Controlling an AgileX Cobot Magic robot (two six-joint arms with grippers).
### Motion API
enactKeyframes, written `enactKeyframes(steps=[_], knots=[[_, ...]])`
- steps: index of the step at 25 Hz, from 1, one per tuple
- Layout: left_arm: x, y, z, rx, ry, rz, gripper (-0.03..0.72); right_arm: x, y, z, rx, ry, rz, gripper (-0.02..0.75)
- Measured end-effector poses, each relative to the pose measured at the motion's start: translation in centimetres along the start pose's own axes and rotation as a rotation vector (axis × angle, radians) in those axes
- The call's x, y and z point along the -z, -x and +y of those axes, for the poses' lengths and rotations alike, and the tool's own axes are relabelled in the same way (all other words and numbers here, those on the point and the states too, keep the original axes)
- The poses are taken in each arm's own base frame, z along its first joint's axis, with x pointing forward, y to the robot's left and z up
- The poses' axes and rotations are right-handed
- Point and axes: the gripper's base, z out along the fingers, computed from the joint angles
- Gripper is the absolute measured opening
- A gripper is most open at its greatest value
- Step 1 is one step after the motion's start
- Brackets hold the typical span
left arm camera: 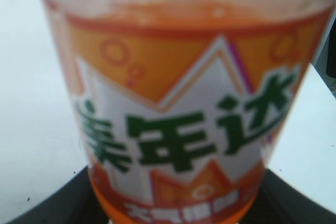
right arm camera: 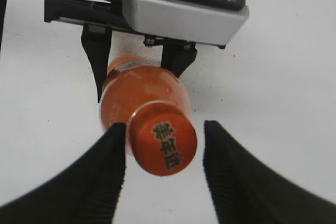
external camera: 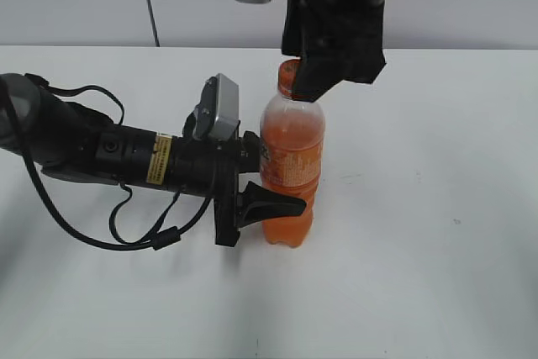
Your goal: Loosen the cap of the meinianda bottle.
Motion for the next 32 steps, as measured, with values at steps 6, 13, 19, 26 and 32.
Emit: enactKeyframes(steps=[6,13,19,26,32], knots=[[0.0,0.0,0.0,0.0,0.0,0.0,0.399,2.1,0.4,0.5,-0.239,-0.027,-0.052,0.599],[0.0,0.0,0.0,0.0,0.0,0.0,0.399,5.2,0.4,1.4,-0.914,-0.059,-0.119,0.424],[0.0,0.0,0.0,0.0,0.0,0.0,0.399,3.5,0.4,0.9,-1.205,-0.016,-0.092,0.411],[0.0,0.0,0.0,0.0,0.0,0.0,0.399,0.5,0.2,0.2,-1.231,0.012,-0.019,0.409],[0.0,0.0,0.0,0.0,0.0,0.0,0.399,-0.3,0.0,0.0,-1.229,0.014,0.003,0.266]])
